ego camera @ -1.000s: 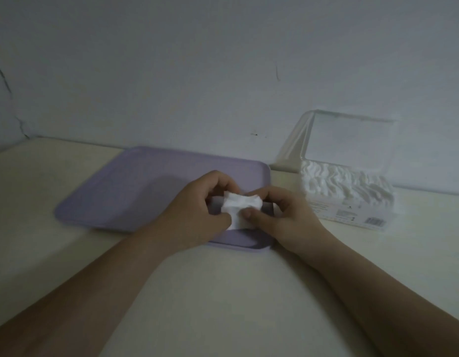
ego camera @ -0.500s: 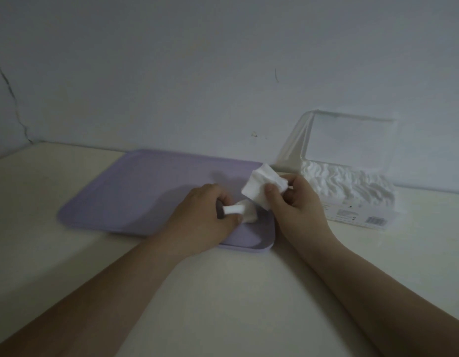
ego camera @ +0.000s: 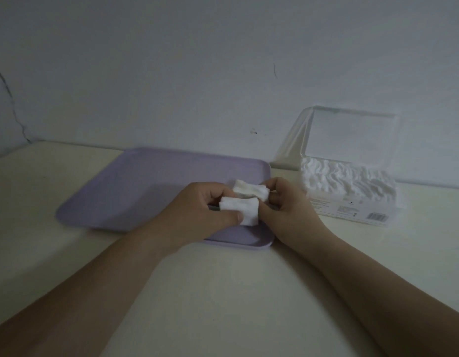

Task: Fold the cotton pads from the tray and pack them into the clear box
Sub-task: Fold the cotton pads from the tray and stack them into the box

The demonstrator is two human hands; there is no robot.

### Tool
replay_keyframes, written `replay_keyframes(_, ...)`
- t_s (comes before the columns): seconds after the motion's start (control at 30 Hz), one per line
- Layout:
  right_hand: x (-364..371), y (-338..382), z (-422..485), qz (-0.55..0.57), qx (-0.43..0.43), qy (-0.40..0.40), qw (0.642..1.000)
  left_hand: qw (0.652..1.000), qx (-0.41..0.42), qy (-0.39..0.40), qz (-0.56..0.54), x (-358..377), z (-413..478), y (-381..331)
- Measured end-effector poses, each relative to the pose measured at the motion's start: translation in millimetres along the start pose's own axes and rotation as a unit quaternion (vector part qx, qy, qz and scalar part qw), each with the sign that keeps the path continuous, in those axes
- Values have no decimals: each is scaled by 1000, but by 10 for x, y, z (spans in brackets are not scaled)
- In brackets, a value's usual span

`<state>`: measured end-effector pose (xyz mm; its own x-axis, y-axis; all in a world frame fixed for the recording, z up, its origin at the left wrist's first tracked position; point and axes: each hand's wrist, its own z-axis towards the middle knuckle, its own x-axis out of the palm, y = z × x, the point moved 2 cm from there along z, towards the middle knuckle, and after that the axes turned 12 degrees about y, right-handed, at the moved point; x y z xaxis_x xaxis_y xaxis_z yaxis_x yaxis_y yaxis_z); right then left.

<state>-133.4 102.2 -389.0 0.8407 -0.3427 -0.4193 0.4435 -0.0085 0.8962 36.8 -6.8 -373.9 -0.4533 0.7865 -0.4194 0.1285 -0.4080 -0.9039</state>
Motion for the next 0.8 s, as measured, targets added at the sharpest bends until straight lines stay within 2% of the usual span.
replay_keyframes(0.1, -12, -11, -1, 18, -15, 20, 1000, 1000, -6, -2, -8, 14, 10, 6)
replay_keyframes(0.23, -18, 24, -26, 1, -33, 72, 997, 998, 1, -33, 60, 54, 23, 27)
replay_keyframes(0.3, -17, 38, -39, 0, -35, 100, 994, 997, -2, -52, 51, 59, 31, 29)
replay_keyframes(0.63, -4, 16, -38, 106, -19, 137, 985, 994, -13, -103, 15, 19, 33, 55)
replay_keyframes(0.7, -13, 42, -60, 48, -31, 148, 987, 993, -18, -114, 21, 19, 34, 54)
replay_keyframes(0.8, 11, 70, -65, -52, -52, 104, 992, 991, -19, -124, 33, 14, 38, 34)
